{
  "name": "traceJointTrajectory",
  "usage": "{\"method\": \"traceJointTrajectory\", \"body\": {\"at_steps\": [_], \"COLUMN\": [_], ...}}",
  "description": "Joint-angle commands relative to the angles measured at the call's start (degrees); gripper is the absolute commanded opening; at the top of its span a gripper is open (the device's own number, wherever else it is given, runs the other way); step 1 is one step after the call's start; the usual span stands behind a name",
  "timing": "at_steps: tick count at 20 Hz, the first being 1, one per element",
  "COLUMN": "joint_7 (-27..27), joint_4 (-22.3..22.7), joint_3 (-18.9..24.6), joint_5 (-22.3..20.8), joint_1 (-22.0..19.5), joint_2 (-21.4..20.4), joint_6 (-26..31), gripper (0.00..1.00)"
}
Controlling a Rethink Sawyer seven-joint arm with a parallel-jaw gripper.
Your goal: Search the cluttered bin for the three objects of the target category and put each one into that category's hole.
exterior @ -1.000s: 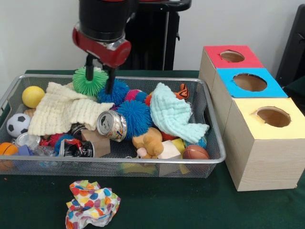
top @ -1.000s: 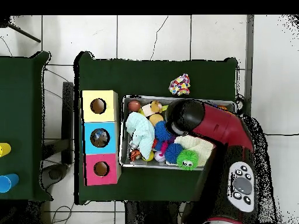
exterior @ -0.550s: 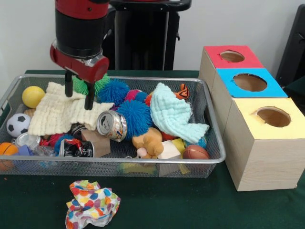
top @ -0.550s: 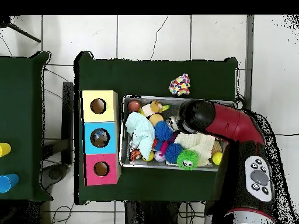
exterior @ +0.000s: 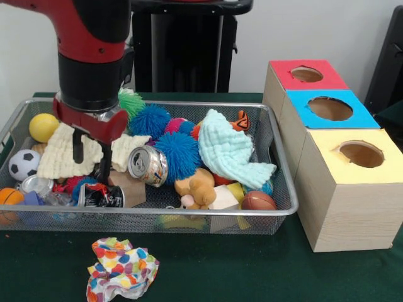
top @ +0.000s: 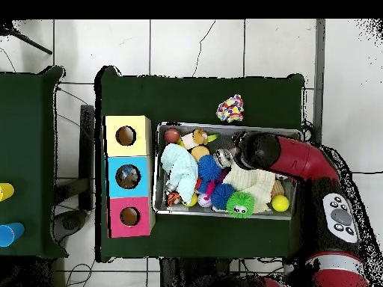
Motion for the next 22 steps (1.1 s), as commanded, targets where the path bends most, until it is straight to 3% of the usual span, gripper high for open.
{"method": "traceJointTrajectory", "body": {"at_steps": [1, 11, 22], "joint_7": [-11.36, -9.37, -9.73], "joint_4": [-1.58, -0.64, 0.42], "joint_3": [8.64, 11.12, 13.63], "joint_5": [-5.02, -8.76, -9.66], "joint_1": [-2.99, -5.40, -7.40], "joint_2": [3.93, 3.73, 1.55], "joint_6": [-1.86, -3.21, -0.08], "gripper": [1.00, 1.00, 1.00]}}
